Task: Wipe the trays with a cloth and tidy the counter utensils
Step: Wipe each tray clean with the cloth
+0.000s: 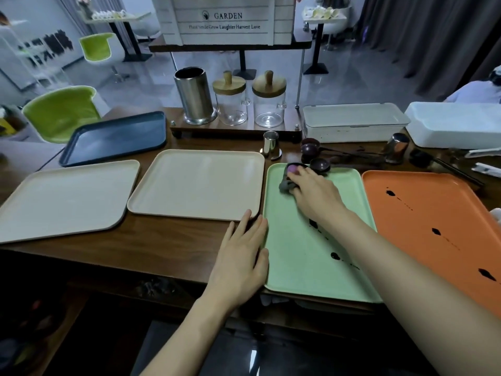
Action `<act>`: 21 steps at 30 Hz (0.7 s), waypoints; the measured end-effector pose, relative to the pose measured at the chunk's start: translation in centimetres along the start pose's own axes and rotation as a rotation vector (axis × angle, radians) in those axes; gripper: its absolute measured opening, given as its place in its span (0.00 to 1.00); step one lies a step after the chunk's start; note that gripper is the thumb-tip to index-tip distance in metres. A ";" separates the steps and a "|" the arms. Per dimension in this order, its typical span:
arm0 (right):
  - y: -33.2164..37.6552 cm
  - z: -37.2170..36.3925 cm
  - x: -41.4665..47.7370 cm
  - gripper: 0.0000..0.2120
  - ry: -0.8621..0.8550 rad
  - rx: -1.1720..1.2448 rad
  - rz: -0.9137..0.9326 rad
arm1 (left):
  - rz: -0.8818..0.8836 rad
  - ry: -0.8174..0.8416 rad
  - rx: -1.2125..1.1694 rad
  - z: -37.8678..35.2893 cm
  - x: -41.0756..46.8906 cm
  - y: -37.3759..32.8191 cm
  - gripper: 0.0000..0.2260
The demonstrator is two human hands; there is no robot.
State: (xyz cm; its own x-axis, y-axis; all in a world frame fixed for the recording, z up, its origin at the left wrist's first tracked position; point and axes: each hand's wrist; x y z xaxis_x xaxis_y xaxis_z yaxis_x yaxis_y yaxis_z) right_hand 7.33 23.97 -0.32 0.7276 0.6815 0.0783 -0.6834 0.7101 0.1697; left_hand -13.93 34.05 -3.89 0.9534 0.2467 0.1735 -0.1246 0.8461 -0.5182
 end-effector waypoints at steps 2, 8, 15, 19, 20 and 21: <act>0.0 -0.2 0.6 0.20 -0.018 0.020 -0.003 | 0.002 0.002 -0.004 0.0 0.0 -0.1 0.27; 0.9 0.3 -1.5 0.23 0.017 0.027 0.038 | 0.005 -0.012 0.003 0.0 0.0 -0.3 0.27; 3.9 0.4 -8.9 0.24 0.044 0.048 0.068 | -0.011 -0.003 0.028 0.3 -1.0 -0.2 0.27; 5.1 0.0 -11.5 0.24 0.051 0.041 0.056 | -0.027 0.017 0.039 0.8 -2.1 -0.1 0.28; 5.3 -0.1 -11.8 0.24 0.048 0.037 0.047 | -0.033 0.027 0.050 0.8 -2.3 -0.1 0.27; 5.5 -0.2 -11.9 0.24 0.041 0.032 0.034 | -0.036 0.035 0.062 0.9 -2.4 -0.1 0.27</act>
State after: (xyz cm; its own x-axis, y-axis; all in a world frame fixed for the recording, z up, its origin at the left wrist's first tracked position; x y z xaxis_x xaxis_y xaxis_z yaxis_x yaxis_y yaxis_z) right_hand -5.15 19.82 -0.53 0.7002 0.7126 0.0440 -0.7052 0.6805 0.1992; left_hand -16.45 33.76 -3.47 0.9665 0.1996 0.1616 -0.1054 0.8820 -0.4594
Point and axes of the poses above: each hand's wrist, its own x-axis towards the middle knuckle, its own z-axis out of the back of the hand, y = z × x, and after that the axes turned 3 degrees about -x, right-handed
